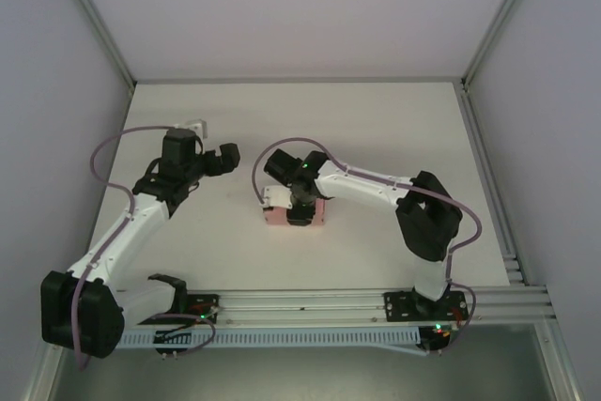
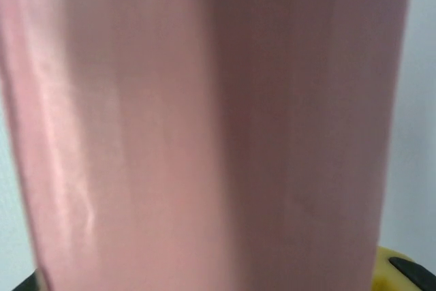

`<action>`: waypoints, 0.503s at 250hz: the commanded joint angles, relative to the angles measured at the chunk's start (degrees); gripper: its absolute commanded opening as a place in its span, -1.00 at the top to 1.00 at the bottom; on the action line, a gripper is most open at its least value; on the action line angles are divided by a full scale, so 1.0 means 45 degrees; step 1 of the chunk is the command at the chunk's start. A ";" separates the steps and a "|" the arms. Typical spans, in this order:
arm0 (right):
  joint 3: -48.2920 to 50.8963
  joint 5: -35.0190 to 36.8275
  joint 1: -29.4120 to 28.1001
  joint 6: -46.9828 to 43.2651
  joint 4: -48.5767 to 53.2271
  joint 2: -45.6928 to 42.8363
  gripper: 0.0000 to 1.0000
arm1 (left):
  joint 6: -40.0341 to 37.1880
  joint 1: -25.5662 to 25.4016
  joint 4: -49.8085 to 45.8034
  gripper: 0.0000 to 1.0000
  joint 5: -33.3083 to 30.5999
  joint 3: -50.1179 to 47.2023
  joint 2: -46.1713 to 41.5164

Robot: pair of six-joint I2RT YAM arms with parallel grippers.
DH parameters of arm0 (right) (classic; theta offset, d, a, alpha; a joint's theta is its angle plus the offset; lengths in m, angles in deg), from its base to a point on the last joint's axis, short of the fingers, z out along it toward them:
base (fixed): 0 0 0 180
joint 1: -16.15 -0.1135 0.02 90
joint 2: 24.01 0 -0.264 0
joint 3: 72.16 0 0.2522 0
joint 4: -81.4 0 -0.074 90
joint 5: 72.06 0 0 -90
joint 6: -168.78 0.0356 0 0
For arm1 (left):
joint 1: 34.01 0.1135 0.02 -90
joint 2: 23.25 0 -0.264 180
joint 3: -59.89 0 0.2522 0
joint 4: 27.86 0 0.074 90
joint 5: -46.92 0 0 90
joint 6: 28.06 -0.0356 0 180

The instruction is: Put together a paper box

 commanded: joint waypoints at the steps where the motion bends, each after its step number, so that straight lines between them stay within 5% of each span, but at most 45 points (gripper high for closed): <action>1: -0.0727 0.2116 -0.0087 -0.0877 0.0277 -0.0317 0.24 | -0.0468 0.0123 0.0215 -0.99 0.0017 -0.0126 -0.0501; 23: -0.0581 0.4107 -0.0137 -0.1690 -0.0955 -0.0615 0.22 | -0.0479 0.0140 0.0196 -1.00 -0.0266 -0.0162 -0.0668; 56: 0.1368 0.6614 -0.0059 -0.4190 -0.5684 -0.0998 0.20 | -0.0483 0.0166 0.0176 -0.99 -0.0554 -0.0233 -0.0860; 76: 0.2704 0.7006 0.0111 -0.5815 -0.8870 -0.0883 0.05 | -0.0480 0.0177 0.0088 -0.99 -0.0730 -0.0223 -0.0904; 126: 0.3837 0.6756 0.0717 -0.6177 -1.2445 0.0178 0.20 | -0.0435 0.0201 0.0098 -0.99 -0.0902 -0.0375 -0.1004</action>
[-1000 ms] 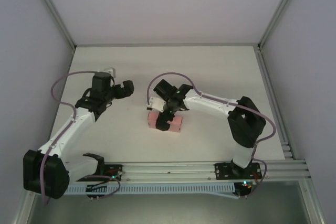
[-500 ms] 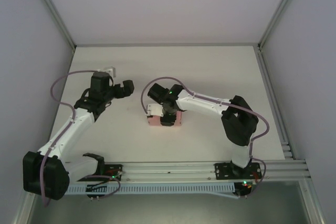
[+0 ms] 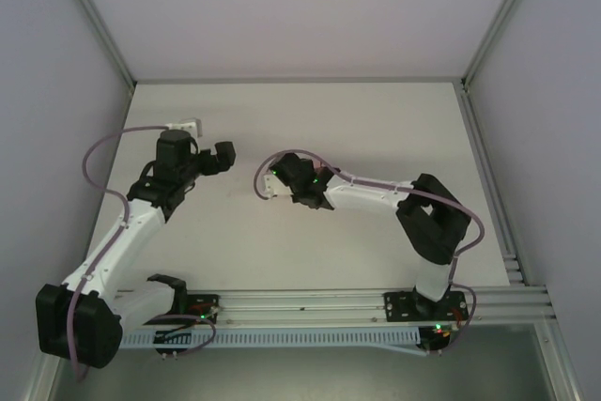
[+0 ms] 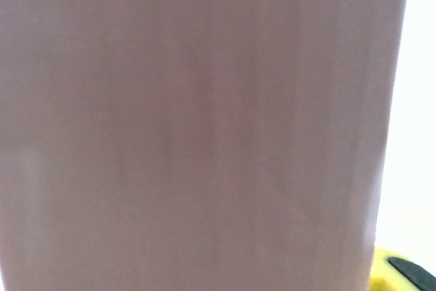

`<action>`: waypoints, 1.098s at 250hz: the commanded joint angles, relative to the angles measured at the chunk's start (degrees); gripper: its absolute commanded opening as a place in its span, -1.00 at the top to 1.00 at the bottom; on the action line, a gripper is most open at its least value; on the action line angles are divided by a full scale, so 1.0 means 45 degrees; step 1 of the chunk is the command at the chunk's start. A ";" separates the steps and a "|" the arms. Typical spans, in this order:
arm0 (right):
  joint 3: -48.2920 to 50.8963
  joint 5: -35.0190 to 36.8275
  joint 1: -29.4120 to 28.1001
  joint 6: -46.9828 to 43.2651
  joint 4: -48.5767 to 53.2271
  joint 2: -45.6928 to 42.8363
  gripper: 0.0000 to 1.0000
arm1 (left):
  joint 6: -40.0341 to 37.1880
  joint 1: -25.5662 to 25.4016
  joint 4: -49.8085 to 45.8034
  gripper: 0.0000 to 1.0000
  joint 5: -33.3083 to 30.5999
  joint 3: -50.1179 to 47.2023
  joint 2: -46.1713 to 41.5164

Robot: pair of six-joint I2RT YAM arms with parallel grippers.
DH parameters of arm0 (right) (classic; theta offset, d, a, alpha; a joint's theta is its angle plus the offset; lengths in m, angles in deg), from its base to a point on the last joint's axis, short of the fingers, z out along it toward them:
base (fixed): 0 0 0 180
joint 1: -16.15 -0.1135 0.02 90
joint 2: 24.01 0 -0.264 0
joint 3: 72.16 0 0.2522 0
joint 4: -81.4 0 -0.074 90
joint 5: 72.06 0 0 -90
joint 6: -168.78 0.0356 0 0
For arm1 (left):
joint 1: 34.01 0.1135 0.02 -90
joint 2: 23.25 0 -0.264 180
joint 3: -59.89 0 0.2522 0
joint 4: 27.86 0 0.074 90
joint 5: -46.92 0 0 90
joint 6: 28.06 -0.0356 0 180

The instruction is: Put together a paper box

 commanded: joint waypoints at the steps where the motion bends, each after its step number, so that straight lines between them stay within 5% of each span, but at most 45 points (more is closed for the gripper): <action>1: 0.0451 0.0722 0.0346 -0.1021 -0.3673 0.0649 0.20 | -0.0197 0.0119 0.0099 -0.99 -0.0392 -0.0313 -0.0308; 76: 0.2303 0.0285 0.0455 -0.0088 -0.5952 0.1129 0.06 | -0.0103 0.0114 0.0077 -0.99 -0.0371 -0.0324 -0.0385; 117: 0.2546 -0.0149 0.0437 0.0569 -0.4511 0.0465 -0.51 | -0.0161 0.0119 0.0177 -1.00 0.0015 -0.0286 -0.0391; 168: 0.1906 -0.0852 -0.0063 0.2069 -0.0692 -0.0867 -0.98 | -0.0189 0.0128 0.0150 -1.00 0.0035 -0.0271 -0.0531; 220: 0.0244 -0.3159 -0.0472 0.3982 0.3906 -0.2375 -0.99 | -0.0200 0.0139 0.0240 -1.00 0.0033 -0.0229 -0.0658; 275: 0.0381 -0.4665 0.0063 0.5409 0.3820 -0.4861 -1.00 | -0.0402 0.0158 0.0687 -0.99 -0.0262 -0.0242 -0.0863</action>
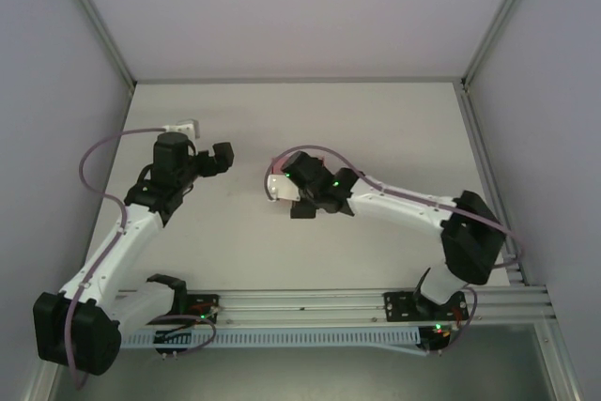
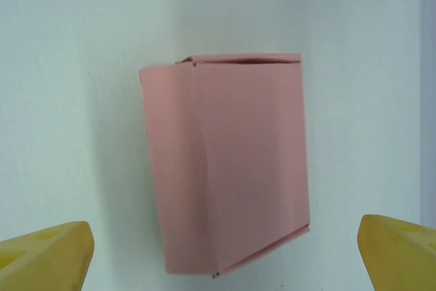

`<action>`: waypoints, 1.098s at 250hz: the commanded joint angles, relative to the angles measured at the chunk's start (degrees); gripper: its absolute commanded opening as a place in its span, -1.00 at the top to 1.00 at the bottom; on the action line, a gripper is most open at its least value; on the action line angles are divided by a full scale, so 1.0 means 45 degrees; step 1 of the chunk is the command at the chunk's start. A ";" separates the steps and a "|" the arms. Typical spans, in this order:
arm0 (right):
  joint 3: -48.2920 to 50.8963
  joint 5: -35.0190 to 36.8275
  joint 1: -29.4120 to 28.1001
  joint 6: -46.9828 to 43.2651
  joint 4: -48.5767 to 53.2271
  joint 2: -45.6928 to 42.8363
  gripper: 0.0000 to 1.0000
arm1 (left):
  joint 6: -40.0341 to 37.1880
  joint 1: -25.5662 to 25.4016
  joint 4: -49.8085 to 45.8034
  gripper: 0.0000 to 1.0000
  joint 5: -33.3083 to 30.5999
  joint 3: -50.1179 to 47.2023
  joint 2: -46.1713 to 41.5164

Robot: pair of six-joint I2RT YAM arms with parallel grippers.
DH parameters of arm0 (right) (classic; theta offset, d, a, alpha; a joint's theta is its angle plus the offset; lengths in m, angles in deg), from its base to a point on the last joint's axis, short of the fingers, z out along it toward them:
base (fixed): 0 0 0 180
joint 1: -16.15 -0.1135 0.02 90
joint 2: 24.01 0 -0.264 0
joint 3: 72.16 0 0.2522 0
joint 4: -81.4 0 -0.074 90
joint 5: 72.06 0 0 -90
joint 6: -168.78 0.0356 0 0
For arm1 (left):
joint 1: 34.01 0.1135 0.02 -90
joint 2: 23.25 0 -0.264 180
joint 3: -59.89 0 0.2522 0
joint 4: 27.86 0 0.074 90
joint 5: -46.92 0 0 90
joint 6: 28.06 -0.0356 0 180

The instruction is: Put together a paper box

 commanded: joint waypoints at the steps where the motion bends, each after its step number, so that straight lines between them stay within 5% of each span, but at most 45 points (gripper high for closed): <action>1: -0.0054 -0.1261 0.0506 0.1520 0.0759 -0.1376 -0.99 | -0.0395 0.0134 0.0664 -0.99 -0.0212 -0.0069 -0.0344; 40: 0.1255 -0.0699 0.1892 0.3345 -0.1719 -0.3362 -0.99 | -0.0754 0.0219 0.1436 -1.00 -0.0527 -0.0414 -0.0402; 80: 0.1859 -0.4061 0.3464 0.3547 -0.1832 -0.3909 -0.99 | -0.1232 0.0221 0.1665 -1.00 0.0883 -0.0579 0.0069; 98: 0.1584 -0.3842 0.3809 0.4295 -0.2403 -0.3298 -1.00 | -0.1479 0.0222 0.1715 -0.99 0.3004 -0.0603 0.0725; 127: -0.0506 -0.5642 0.5144 0.6219 -0.1424 -0.0964 -0.99 | -0.1629 -0.0176 0.2029 -0.99 0.5744 -0.0702 0.1993; 154: -0.3207 -0.6187 0.5529 0.6623 0.0618 0.2042 -0.98 | -0.1893 -0.1582 0.2500 -0.98 0.6577 -0.1052 0.2525; 193: -0.6998 -0.5936 0.5704 0.7638 0.3178 0.5944 -0.75 | -0.1710 -0.4234 0.2918 -0.72 0.6932 -0.1204 0.3612; 206: -0.7848 -0.6220 0.5712 0.7860 0.3584 0.6832 -0.61 | -0.1292 -0.4778 0.3229 -0.39 0.6906 -0.1239 0.4244; 233: -0.8910 -0.6523 0.5733 0.8257 0.3909 0.8082 -0.30 | -0.0873 -0.5226 0.3905 0.12 0.6861 -0.1067 0.5802; 275: -0.9854 -0.6974 0.5736 0.8068 0.4427 0.9260 -0.21 | -0.1138 -0.5325 0.3799 0.40 0.6324 0.0010 0.7859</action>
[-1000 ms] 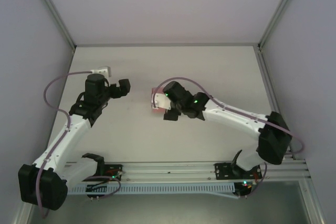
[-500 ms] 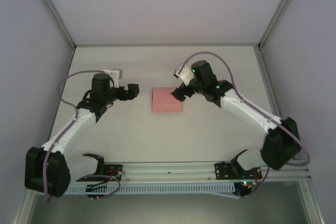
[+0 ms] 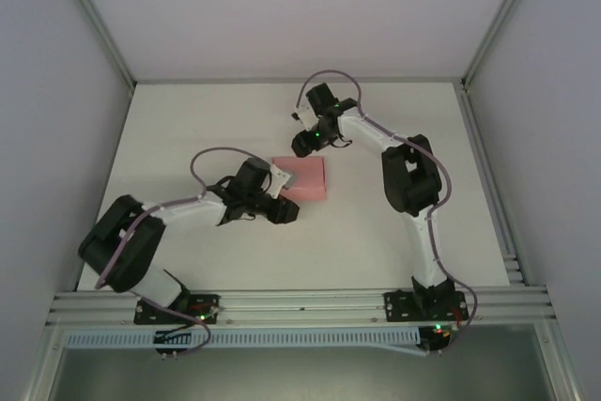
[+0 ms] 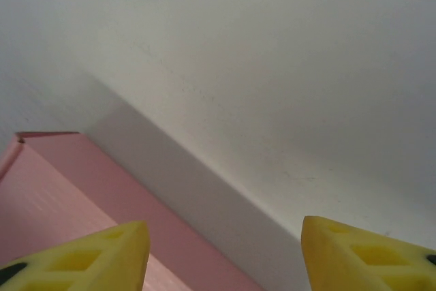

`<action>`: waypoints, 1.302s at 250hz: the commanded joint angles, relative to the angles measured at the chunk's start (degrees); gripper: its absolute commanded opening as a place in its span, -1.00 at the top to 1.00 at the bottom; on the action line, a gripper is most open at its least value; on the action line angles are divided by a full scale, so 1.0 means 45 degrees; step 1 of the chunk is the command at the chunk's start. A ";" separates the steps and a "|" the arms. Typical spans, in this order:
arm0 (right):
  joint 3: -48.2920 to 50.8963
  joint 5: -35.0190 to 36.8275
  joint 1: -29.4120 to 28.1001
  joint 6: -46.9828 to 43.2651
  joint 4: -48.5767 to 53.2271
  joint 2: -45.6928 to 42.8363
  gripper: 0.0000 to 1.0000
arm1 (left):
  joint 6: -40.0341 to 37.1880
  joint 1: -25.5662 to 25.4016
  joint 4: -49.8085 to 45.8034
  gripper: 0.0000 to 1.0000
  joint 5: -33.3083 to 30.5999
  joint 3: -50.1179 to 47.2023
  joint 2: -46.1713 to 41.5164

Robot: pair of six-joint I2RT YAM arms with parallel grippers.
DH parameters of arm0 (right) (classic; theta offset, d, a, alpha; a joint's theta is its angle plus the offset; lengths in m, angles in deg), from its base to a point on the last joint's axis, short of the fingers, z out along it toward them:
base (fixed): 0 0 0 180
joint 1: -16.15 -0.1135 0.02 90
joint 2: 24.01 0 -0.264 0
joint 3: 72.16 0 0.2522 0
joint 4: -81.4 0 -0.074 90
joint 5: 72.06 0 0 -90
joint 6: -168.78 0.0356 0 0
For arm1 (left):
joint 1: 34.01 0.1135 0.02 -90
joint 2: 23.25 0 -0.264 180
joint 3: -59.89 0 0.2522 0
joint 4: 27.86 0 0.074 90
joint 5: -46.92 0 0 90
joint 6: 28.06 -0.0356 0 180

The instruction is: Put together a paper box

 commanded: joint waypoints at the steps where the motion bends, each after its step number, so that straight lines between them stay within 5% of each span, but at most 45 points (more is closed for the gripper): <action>1: -0.0920 -0.0653 0.0035 0.0222 0.1101 0.0499 -0.21 | -0.0128 -0.0055 0.0356 0.41 -0.0259 0.0897 0.0936; 127: -0.0852 -0.2902 0.0036 -0.1298 0.2591 0.1993 0.13 | -0.0807 -0.0070 0.1612 0.55 -0.2787 0.1892 0.2935; 201: 0.0116 -0.3545 0.0031 -0.2767 0.4026 0.1845 0.34 | -0.1451 -0.0924 0.4923 0.51 -0.8188 -0.0188 0.2095; 326: 0.0105 -0.5541 -0.0065 -0.3813 0.5236 0.1989 0.45 | -0.2265 -0.1633 1.0203 0.43 -0.8141 -0.1167 0.2893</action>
